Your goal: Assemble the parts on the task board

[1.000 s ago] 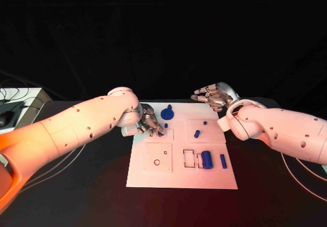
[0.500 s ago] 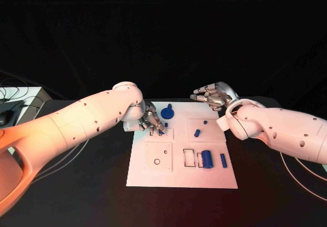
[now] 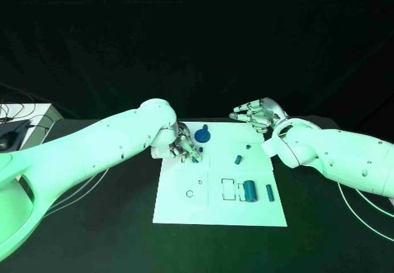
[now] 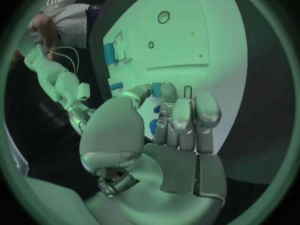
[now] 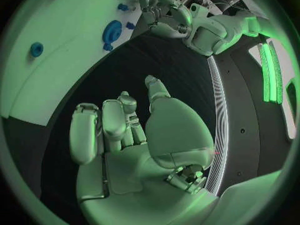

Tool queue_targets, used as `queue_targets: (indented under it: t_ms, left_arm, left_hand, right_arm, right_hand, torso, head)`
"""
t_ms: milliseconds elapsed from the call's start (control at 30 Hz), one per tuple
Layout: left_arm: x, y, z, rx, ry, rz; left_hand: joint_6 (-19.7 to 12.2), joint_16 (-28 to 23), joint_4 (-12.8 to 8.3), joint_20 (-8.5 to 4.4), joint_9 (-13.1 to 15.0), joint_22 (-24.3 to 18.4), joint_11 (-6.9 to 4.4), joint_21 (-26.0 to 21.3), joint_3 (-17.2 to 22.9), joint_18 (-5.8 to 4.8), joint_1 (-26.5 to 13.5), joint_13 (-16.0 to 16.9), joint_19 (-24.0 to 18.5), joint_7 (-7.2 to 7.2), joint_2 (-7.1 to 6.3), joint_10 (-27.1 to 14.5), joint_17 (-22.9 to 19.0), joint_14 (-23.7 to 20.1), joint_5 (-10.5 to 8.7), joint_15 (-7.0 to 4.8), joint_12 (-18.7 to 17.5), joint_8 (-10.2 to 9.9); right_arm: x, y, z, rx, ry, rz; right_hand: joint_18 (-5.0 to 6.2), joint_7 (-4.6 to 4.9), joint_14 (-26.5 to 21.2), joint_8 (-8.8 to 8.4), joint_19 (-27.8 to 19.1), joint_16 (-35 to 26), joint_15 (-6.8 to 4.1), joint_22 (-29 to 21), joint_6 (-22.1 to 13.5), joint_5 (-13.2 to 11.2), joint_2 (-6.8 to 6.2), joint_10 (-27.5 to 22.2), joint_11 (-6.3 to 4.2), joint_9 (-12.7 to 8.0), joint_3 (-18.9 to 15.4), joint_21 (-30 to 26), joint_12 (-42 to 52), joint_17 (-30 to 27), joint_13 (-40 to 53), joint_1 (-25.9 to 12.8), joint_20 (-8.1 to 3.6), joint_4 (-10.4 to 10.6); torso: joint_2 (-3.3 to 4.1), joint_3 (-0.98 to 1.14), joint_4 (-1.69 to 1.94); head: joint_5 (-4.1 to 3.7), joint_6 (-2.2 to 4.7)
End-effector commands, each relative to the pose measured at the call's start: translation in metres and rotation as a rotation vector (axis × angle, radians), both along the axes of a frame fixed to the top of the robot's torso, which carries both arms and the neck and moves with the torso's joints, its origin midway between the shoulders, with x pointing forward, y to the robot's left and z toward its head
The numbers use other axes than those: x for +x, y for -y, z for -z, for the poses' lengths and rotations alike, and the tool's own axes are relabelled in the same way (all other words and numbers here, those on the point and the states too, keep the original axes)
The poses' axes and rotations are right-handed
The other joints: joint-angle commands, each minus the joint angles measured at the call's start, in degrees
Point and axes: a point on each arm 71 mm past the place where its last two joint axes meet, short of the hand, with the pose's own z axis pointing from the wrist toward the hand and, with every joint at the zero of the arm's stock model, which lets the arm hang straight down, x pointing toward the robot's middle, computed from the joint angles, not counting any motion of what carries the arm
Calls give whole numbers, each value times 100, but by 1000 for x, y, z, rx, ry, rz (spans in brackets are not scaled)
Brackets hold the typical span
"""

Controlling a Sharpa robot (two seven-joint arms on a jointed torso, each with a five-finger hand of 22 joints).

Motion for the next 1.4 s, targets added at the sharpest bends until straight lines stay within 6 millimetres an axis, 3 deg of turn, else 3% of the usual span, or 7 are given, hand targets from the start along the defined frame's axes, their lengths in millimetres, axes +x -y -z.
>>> queue_targets:
  t_ms: [33,567,1000,1400]
  left_arm:
    - [0,2,0,12,-1,5]
    - [1,1,3,43,16,1]
    - [3,-7,3,66,38,-10]
    - [5,-13,3,68,43,-18]
  left_hand:
    - [39,24,-1040,-19,450,11,-48,16,1022,28,-48,-1,34,-66,1,57,7,39,41,2,29,20]
    - [117,59,-1066,-30,575,55,-76,57,927,5,-101,7,68,-112,48,124,20,47,176,-10,40,48]
    - [141,81,-1133,-45,630,83,-84,76,795,-8,-108,11,88,-118,86,152,10,49,504,-18,23,31]
    - [146,83,-1156,-44,635,86,-84,72,788,-10,-101,11,86,-116,88,152,5,47,531,-16,17,22]
  right_arm:
    - [0,-1,0,-4,6,-13]
    - [0,-1,0,-4,6,-14]
    - [0,-1,0,-5,5,-16]
    - [0,-1,0,-5,3,-16]
  right_hand:
    - [-10,51,14,10,453,-6,-34,1166,1,5,38,-23,-28,9,-30,-26,16,-6,1,11,-28,-1]
    - [-10,51,14,10,453,-6,-34,1166,1,5,38,-23,-28,9,-30,-26,16,-6,1,11,-28,-1]
    - [-10,51,14,10,453,-6,-34,1166,1,5,38,-23,-28,9,-30,-26,16,-6,1,11,-28,-1]
    - [-10,51,14,10,453,-6,-34,1166,1,5,38,-23,-28,9,-30,-26,16,-6,1,11,-28,-1]
  torso:
    - [6,1,0]
    - [9,-1,-1]
    - [5,-3,2]
    - [2,-7,5]
  head:
    - [6,-3]
    - [6,-20]
    - [-1,-35]
    - [-11,-46]
